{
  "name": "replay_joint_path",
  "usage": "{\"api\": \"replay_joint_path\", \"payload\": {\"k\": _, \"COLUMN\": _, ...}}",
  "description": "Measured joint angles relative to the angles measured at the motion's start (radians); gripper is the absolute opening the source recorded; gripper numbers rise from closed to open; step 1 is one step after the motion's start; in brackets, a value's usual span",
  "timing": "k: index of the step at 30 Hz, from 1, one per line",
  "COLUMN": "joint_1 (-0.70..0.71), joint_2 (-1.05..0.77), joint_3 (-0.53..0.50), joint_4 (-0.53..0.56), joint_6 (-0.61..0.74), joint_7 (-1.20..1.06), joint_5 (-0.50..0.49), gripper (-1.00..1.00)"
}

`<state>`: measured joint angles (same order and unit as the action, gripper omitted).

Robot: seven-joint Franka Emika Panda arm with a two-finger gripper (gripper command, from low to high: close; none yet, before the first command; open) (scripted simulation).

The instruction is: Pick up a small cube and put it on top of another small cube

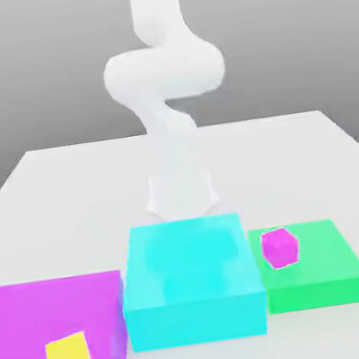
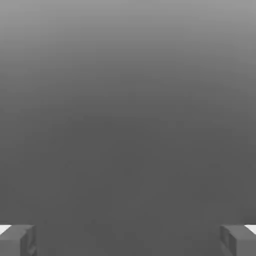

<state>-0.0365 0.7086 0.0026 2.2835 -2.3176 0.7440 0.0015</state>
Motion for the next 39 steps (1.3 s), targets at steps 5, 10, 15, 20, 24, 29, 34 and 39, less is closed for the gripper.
{"api": "replay_joint_path", "payload": {"k": 5, "joint_1": -0.071, "joint_2": -0.187, "joint_3": 0.009, "joint_4": -0.034, "joint_6": -0.036, "joint_7": -0.116, "joint_5": 0.004, "gripper": 0.0}}
{"api": "replay_joint_path", "payload": {"k": 10, "joint_1": -0.131, "joint_2": -0.369, "joint_3": 0.028, "joint_4": -0.067, "joint_6": -0.071, "joint_7": -0.228, "joint_5": 0.009, "gripper": 0.0}}
{"api": "replay_joint_path", "payload": {"k": 15, "joint_1": -0.178, "joint_2": -0.55, "joint_3": 0.059, "joint_4": -0.099, "joint_6": -0.106, "joint_7": -0.335, "joint_5": 0.007, "gripper": 0.0}}
{"api": "replay_joint_path", "payload": {"k": 20, "joint_1": -0.243, "joint_2": -0.731, "joint_3": 0.092, "joint_4": -0.132, "joint_6": -0.141, "joint_7": -0.431, "joint_5": -0.011, "gripper": 0.0}}
{"api": "replay_joint_path", "payload": {"k": 24, "joint_1": -0.275, "joint_2": -0.877, "joint_3": 0.113, "joint_4": -0.158, "joint_6": -0.168, "joint_7": -0.5, "joint_5": -0.039, "gripper": 0.0}}
{"api": "replay_joint_path", "payload": {"k": 29, "joint_1": -0.317, "joint_2": -1.061, "joint_3": 0.145, "joint_4": -0.192, "joint_6": -0.201, "joint_7": -0.573, "joint_5": -0.091, "gripper": 0.0}}
{"api": "replay_joint_path", "payload": {"k": 34, "joint_1": -0.361, "joint_2": -1.245, "joint_3": 0.148, "joint_4": -0.228, "joint_6": -0.269, "joint_7": -0.607, "joint_5": -0.148, "gripper": 0.0}}
{"api": "replay_joint_path", "payload": {"k": 39, "joint_1": -0.374, "joint_2": -1.314, "joint_3": 0.134, "joint_4": -0.243, "joint_6": -0.319, "joint_7": -0.601, "joint_5": -0.161, "gripper": -1.0}}
